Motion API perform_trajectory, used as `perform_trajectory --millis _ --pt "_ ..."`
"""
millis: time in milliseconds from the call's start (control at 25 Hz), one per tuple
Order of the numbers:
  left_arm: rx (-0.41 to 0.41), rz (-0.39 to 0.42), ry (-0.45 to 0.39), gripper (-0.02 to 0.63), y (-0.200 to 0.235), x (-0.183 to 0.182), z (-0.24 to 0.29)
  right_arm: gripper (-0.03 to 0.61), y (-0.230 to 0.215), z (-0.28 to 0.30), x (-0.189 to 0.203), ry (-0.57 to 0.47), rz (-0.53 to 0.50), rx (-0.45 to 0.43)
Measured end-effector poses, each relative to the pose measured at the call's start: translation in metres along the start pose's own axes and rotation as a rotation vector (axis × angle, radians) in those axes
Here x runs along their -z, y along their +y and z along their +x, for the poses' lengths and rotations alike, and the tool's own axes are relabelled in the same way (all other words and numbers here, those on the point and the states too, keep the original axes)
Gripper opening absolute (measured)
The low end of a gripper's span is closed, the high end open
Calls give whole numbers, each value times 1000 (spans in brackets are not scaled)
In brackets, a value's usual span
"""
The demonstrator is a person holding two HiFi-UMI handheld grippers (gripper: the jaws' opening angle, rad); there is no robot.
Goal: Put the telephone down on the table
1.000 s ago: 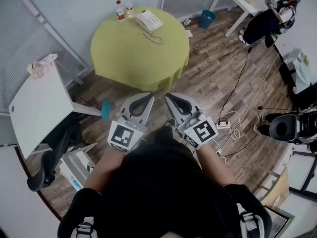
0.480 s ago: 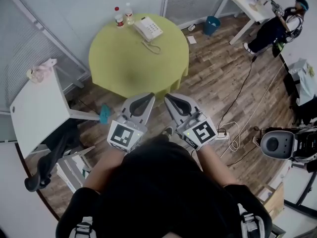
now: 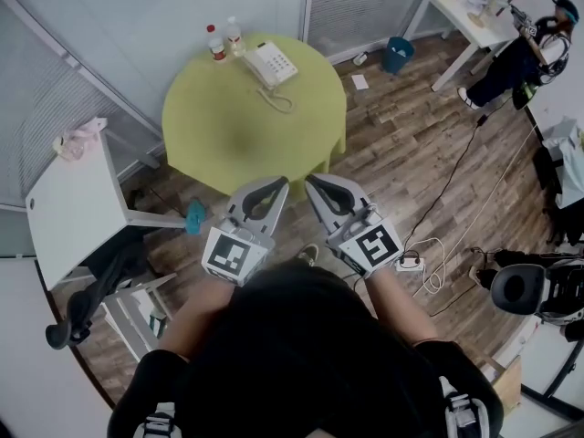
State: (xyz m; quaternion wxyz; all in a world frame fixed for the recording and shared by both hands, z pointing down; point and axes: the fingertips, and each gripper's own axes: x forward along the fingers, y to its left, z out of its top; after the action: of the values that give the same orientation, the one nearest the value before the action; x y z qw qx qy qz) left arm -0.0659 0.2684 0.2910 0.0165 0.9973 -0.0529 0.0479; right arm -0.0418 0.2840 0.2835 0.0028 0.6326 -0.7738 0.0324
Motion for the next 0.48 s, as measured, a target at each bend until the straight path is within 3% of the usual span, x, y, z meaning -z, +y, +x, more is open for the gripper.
perform_trajectory --millis 480 --pt "-54 13 15 12 -11 -4 49 18 -52 -18 3 6 20 -24"
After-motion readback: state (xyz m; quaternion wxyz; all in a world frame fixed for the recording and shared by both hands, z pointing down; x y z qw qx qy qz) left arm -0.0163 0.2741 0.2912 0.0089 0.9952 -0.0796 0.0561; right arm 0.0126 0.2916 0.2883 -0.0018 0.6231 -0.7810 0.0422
